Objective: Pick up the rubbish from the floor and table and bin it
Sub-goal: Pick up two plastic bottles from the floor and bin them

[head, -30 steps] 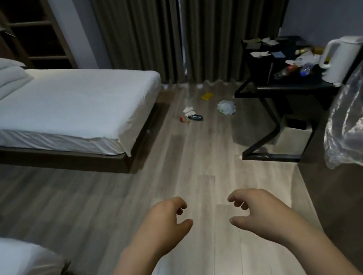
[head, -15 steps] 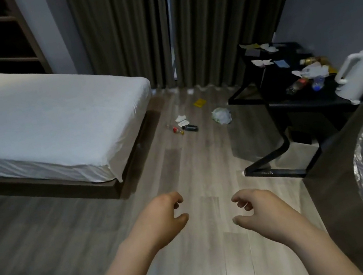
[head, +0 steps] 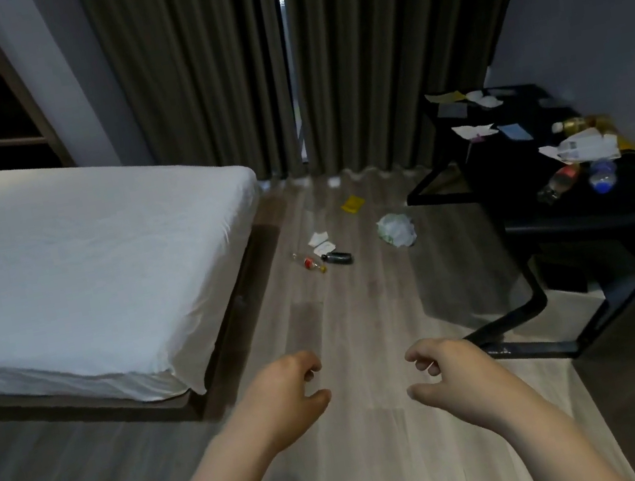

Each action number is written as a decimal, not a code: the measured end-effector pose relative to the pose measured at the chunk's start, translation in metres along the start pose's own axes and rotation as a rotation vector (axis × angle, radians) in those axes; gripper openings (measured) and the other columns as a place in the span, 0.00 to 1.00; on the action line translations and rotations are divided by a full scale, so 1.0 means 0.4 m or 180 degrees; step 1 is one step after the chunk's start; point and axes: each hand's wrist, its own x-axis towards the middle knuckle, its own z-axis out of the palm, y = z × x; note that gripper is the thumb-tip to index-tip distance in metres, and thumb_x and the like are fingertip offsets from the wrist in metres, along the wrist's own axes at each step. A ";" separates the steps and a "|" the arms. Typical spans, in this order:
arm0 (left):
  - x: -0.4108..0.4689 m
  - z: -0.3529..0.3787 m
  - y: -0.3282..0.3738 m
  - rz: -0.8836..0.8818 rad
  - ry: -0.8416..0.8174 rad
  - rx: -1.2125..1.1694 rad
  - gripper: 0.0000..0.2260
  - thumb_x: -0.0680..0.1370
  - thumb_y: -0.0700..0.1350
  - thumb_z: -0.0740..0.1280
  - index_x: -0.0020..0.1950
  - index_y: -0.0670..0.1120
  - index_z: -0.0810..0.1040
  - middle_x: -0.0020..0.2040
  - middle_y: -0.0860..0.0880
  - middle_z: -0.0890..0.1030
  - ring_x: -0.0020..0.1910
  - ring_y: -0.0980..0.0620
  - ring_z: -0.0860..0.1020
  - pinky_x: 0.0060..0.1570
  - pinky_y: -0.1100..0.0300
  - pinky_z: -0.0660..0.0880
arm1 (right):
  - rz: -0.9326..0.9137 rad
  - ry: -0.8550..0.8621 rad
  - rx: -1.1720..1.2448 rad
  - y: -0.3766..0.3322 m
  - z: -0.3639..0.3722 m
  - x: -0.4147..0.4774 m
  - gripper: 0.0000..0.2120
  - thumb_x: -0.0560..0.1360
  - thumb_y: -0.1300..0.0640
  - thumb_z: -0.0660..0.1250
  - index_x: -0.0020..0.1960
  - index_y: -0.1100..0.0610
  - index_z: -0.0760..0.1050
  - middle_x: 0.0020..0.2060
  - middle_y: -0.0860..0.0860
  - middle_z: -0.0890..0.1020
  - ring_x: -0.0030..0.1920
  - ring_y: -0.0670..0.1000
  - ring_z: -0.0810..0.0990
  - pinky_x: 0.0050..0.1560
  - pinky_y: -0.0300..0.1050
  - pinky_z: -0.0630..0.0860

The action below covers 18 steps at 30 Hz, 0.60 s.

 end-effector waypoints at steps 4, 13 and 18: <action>0.176 -0.052 0.033 0.0029 0.0030 0.0086 0.18 0.76 0.54 0.65 0.66 0.53 0.72 0.59 0.56 0.76 0.57 0.58 0.75 0.54 0.66 0.71 | -0.0021 0.0046 0.0001 0.024 -0.090 0.162 0.23 0.71 0.46 0.68 0.65 0.47 0.72 0.53 0.41 0.77 0.54 0.43 0.75 0.54 0.38 0.73; 0.506 -0.106 0.005 0.0100 -0.0322 -0.0086 0.19 0.77 0.54 0.65 0.67 0.53 0.71 0.60 0.56 0.76 0.57 0.59 0.75 0.56 0.66 0.72 | 0.0159 0.0009 0.0016 0.062 -0.188 0.462 0.24 0.72 0.46 0.69 0.66 0.47 0.71 0.55 0.42 0.76 0.54 0.43 0.75 0.51 0.36 0.70; 0.740 -0.159 -0.034 0.0266 -0.0404 -0.0069 0.18 0.77 0.52 0.65 0.67 0.52 0.71 0.61 0.54 0.76 0.58 0.58 0.75 0.55 0.68 0.69 | 0.0380 0.0051 0.0089 0.065 -0.215 0.659 0.23 0.71 0.47 0.70 0.65 0.48 0.72 0.52 0.42 0.76 0.53 0.43 0.75 0.50 0.35 0.71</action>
